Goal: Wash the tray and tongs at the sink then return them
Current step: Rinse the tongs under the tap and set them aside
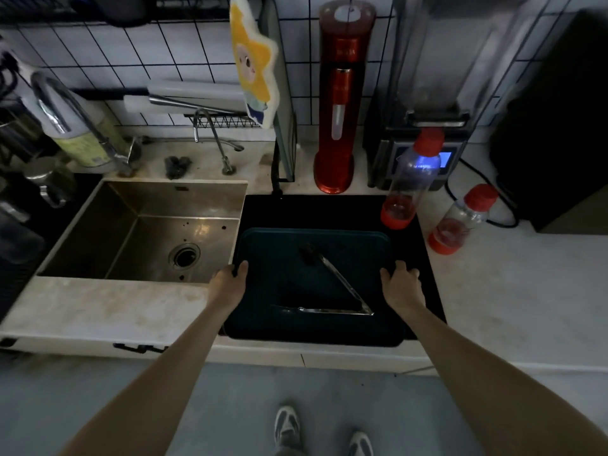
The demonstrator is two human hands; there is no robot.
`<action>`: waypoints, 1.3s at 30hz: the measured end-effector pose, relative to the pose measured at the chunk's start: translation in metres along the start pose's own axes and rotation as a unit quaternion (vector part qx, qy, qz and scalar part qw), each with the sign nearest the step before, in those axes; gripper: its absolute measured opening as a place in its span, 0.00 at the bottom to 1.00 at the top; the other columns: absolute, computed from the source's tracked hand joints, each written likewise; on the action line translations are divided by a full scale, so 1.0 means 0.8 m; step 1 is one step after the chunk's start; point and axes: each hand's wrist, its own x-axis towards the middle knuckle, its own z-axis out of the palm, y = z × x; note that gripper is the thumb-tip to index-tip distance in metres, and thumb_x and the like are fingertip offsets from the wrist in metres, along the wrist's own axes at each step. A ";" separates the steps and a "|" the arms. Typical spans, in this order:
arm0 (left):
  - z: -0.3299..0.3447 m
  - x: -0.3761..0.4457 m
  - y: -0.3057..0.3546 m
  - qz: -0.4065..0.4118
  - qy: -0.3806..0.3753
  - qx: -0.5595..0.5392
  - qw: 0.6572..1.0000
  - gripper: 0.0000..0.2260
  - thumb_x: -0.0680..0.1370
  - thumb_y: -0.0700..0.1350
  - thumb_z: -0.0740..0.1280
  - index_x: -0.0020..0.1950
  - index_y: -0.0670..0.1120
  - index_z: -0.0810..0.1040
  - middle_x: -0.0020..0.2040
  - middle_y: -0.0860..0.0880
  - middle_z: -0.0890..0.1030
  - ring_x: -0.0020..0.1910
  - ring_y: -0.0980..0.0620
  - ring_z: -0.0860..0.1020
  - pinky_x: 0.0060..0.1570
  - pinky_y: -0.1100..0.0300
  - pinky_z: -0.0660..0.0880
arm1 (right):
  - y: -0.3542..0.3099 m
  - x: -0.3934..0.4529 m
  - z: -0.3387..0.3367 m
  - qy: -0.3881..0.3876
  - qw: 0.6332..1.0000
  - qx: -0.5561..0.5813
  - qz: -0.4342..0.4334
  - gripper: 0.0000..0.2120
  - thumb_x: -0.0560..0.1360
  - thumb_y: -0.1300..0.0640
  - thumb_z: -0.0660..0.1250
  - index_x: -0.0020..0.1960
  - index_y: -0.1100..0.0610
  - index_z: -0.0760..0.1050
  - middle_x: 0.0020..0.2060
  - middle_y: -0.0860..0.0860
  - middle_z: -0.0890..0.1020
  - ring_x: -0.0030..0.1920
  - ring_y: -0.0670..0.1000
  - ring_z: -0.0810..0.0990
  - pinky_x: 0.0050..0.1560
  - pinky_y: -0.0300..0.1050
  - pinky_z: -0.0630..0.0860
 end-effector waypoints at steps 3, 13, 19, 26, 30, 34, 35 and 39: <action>-0.003 0.013 -0.010 0.000 -0.009 -0.003 1.000 0.25 0.84 0.59 0.53 0.59 0.41 0.80 0.53 0.40 0.81 0.57 0.39 0.77 0.46 0.54 0.68 | -0.009 -0.001 0.005 0.001 1.000 -0.002 0.017 0.26 0.81 0.44 0.56 0.75 0.56 0.60 0.65 0.65 0.67 0.62 0.68 0.72 0.56 0.60 0.73; -0.008 0.024 -0.027 -0.005 -0.069 0.004 0.998 0.25 0.83 0.61 0.53 0.48 0.41 0.76 0.52 0.37 0.79 0.60 0.38 0.74 0.49 0.53 0.67 | -0.016 -0.008 0.022 -0.002 0.999 -0.011 0.046 0.30 0.81 0.44 0.58 0.79 0.54 0.57 0.69 0.66 0.64 0.67 0.69 0.66 0.61 0.61 0.71; -0.006 0.016 -0.024 -0.017 -0.071 -0.005 0.997 0.29 0.82 0.63 0.53 0.59 0.39 0.77 0.59 0.36 0.76 0.58 0.38 0.75 0.50 0.51 0.71 | -0.021 -0.019 0.022 0.012 0.999 -0.039 0.033 0.31 0.80 0.40 0.55 0.78 0.55 0.57 0.69 0.65 0.63 0.67 0.68 0.65 0.60 0.61 0.70; -0.021 -0.004 0.002 0.011 -0.012 -0.036 0.999 0.26 0.83 0.59 0.56 0.74 0.42 0.70 0.69 0.38 0.71 0.69 0.39 0.68 0.62 0.49 0.68 | -0.046 -0.040 0.019 -0.007 0.917 -0.248 -0.312 0.46 0.72 0.24 0.49 0.80 0.52 0.47 0.72 0.55 0.61 0.71 0.59 0.61 0.69 0.56 0.63; -0.028 -0.004 -0.008 0.012 -0.019 -0.071 0.997 0.34 0.78 0.66 0.51 0.60 0.37 0.77 0.55 0.34 0.79 0.58 0.34 0.76 0.50 0.45 0.75 | -0.061 -0.050 0.028 -0.089 0.886 -0.290 -0.351 0.56 0.65 0.19 0.54 0.80 0.50 0.39 0.74 0.55 0.58 0.73 0.59 0.58 0.73 0.57 0.59; -0.047 -0.027 -0.012 0.016 -0.010 -0.066 0.998 0.23 0.82 0.54 0.53 0.44 0.38 0.76 0.42 0.41 0.80 0.49 0.38 0.78 0.45 0.50 0.73 | -0.061 -0.055 0.040 -0.097 0.874 -0.310 -0.362 0.55 0.68 0.25 0.61 0.80 0.51 0.37 0.72 0.56 0.63 0.71 0.59 0.62 0.72 0.53 0.61; -0.051 -0.034 -0.014 0.019 -0.006 -0.070 0.997 0.18 0.84 0.49 0.54 0.45 0.38 0.76 0.43 0.42 0.79 0.47 0.41 0.77 0.45 0.52 0.70 | -0.061 -0.055 0.041 -0.092 0.879 -0.300 -0.360 0.54 0.69 0.27 0.62 0.80 0.51 0.38 0.71 0.56 0.64 0.70 0.59 0.64 0.71 0.53 0.62; -0.065 -0.052 -0.034 0.022 0.021 -0.106 0.994 0.13 0.84 0.45 0.58 0.60 0.39 0.79 0.56 0.43 0.79 0.55 0.44 0.76 0.52 0.56 0.68 | -0.062 -0.053 0.045 -0.062 0.894 -0.256 -0.362 0.50 0.72 0.32 0.63 0.80 0.53 0.41 0.70 0.56 0.65 0.69 0.58 0.66 0.70 0.52 0.65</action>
